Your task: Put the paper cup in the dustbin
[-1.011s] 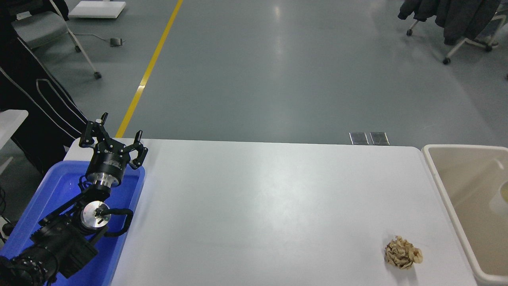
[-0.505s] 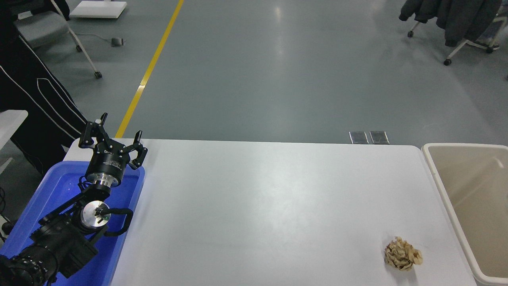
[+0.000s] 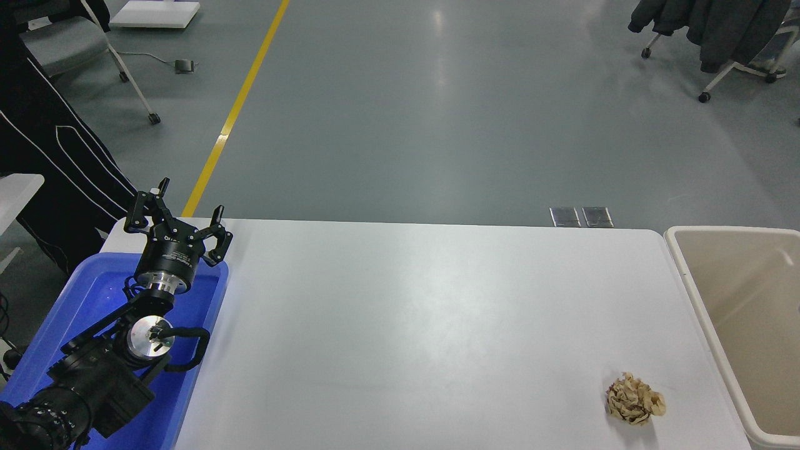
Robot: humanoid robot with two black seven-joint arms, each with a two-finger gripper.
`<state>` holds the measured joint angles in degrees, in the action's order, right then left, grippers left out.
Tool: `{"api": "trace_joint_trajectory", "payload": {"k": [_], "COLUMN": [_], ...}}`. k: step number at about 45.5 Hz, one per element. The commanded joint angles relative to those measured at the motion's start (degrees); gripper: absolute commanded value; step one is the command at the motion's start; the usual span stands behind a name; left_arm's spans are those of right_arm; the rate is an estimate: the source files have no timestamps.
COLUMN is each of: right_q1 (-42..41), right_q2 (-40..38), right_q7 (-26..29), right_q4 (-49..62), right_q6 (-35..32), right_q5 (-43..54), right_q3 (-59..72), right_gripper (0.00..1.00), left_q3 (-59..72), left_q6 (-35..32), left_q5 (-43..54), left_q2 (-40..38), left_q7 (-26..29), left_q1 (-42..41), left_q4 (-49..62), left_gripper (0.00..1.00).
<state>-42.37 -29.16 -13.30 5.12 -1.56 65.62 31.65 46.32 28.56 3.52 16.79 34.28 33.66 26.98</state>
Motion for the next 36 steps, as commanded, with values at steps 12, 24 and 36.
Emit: {"api": "trace_joint_trajectory", "payload": {"k": [12, 24, 36], "right_q1": [1.06, -0.52, -1.40], "right_q2": [2.27, 3.41, 5.87], "right_q7": [0.29, 0.20, 0.11], "right_q4": [2.61, 2.62, 2.79], "right_q6": [1.82, 1.56, 1.47], "right_q5": [-20.77, -42.23, -47.33], "right_q3": [-0.89, -1.06, -3.08], "right_gripper": [0.88, 0.99, 0.99], "left_q3": [0.00, 0.00, 0.00], "left_q6": [0.00, 0.00, 0.00], "left_q5": [0.00, 0.00, 0.00], "left_q2": [0.00, 0.00, 0.00], "left_q7": [0.00, 0.00, 0.00], "left_q1": [0.00, 0.00, 0.00], "left_q4": [0.00, 0.00, 0.00], "left_gripper": [1.00, 1.00, 1.00]}}
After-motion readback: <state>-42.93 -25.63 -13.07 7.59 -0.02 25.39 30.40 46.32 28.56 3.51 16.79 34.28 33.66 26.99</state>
